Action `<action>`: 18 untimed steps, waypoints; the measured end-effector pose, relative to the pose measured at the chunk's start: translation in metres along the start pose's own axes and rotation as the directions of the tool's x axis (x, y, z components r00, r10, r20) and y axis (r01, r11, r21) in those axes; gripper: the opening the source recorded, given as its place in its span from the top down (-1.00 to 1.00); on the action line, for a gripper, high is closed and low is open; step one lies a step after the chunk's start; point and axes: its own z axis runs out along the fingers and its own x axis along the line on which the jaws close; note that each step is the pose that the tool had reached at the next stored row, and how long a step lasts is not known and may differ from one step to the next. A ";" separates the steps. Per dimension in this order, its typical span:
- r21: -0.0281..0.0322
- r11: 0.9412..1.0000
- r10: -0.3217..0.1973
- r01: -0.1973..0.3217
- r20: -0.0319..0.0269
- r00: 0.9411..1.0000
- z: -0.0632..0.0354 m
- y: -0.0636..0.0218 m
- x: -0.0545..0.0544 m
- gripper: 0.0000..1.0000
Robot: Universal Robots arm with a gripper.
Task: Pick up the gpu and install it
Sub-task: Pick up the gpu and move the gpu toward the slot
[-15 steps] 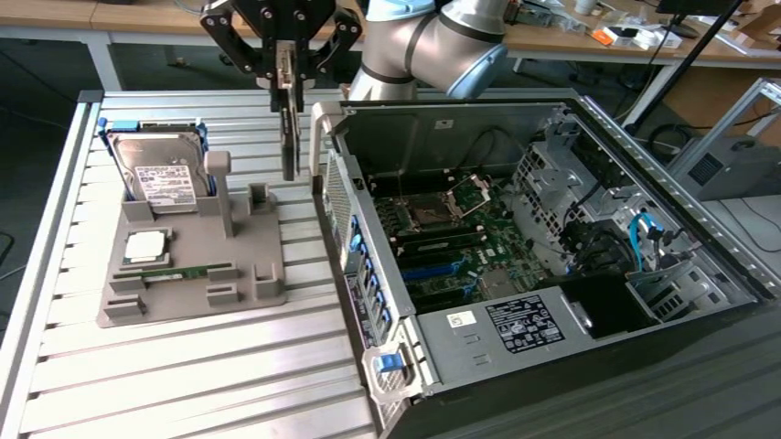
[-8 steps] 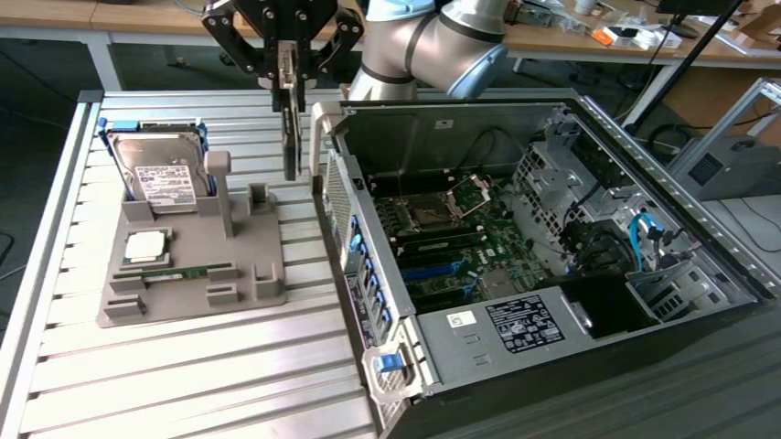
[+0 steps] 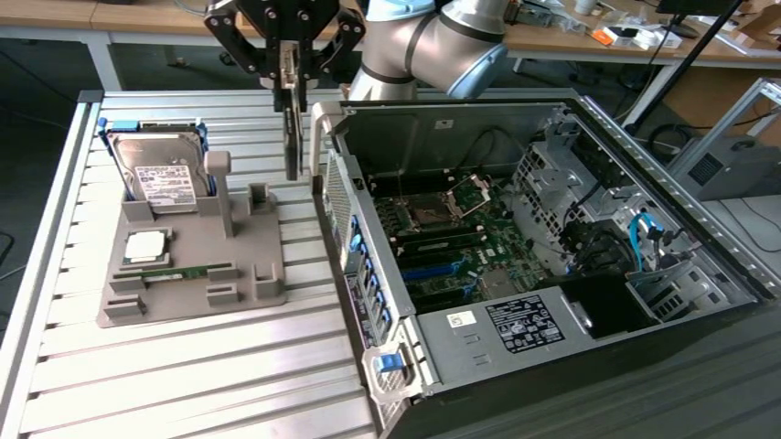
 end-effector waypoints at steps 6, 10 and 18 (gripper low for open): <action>0.000 1.000 0.000 0.000 0.000 1.000 0.0000 0.0001 -0.001 0.47; 0.000 1.000 0.000 0.000 0.000 1.000 0.0001 0.0002 -0.002 0.47; 0.000 1.000 0.000 0.000 0.000 1.000 0.0001 0.0003 -0.004 0.47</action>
